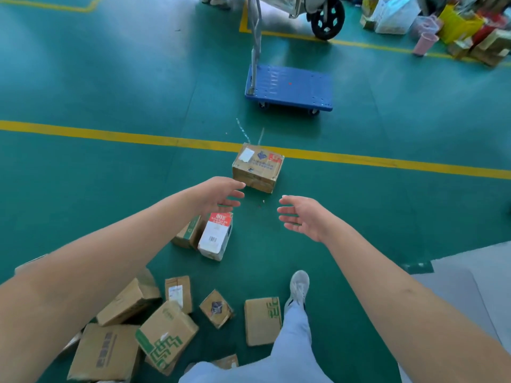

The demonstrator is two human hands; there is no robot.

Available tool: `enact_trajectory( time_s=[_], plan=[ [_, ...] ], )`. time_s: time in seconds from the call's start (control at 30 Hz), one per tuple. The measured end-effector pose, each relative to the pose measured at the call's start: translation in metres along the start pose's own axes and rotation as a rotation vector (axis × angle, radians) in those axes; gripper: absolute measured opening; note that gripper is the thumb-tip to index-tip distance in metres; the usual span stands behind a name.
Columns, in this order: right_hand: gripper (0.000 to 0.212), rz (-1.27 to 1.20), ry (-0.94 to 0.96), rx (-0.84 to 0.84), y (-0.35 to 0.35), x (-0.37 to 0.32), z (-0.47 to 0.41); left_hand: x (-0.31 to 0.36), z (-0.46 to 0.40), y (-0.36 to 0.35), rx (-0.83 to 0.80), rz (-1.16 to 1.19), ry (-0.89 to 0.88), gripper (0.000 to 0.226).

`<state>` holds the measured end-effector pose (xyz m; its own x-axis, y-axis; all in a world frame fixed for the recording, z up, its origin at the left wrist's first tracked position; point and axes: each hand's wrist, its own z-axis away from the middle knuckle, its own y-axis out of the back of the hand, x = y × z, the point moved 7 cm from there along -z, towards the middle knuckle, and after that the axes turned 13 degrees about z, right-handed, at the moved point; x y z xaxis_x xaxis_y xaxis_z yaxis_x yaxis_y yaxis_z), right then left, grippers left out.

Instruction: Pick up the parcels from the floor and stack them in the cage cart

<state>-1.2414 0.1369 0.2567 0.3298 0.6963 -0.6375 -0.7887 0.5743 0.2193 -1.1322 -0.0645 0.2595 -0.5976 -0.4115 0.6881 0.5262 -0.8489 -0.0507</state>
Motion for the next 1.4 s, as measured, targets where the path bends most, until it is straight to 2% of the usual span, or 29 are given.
enact_trajectory(
  time_s=[0.23,0.37,0.5,0.8,0.97,1.23,1.4],
  plan=[
    [0.029,0.019,-0.074,-0.146,0.120,-0.050,-0.111,0.088,-0.086,-0.063,0.162,-0.030,0.038,0.046],
    [0.026,0.040,-0.070,-0.137,0.182,-0.085,-0.146,0.137,-0.119,-0.092,0.199,0.007,0.039,0.045],
    [0.024,0.049,-0.074,-0.135,0.214,-0.109,-0.174,0.167,-0.144,-0.106,0.210,0.054,0.043,0.043],
    [0.022,0.020,-0.097,-0.162,0.227,-0.164,-0.245,0.214,-0.214,-0.087,0.245,0.104,0.077,0.040],
    [0.021,-0.010,-0.134,-0.138,0.224,-0.197,-0.305,0.243,-0.284,-0.056,0.216,0.088,0.116,0.041],
    [0.027,-0.060,-0.241,-0.102,0.183,-0.233,-0.463,0.295,-0.437,0.037,0.226,-0.086,0.159,0.035],
    [0.034,-0.049,-0.334,-0.100,0.161,-0.201,-0.582,0.273,-0.562,0.086,0.250,-0.135,0.214,0.037]
  ],
)
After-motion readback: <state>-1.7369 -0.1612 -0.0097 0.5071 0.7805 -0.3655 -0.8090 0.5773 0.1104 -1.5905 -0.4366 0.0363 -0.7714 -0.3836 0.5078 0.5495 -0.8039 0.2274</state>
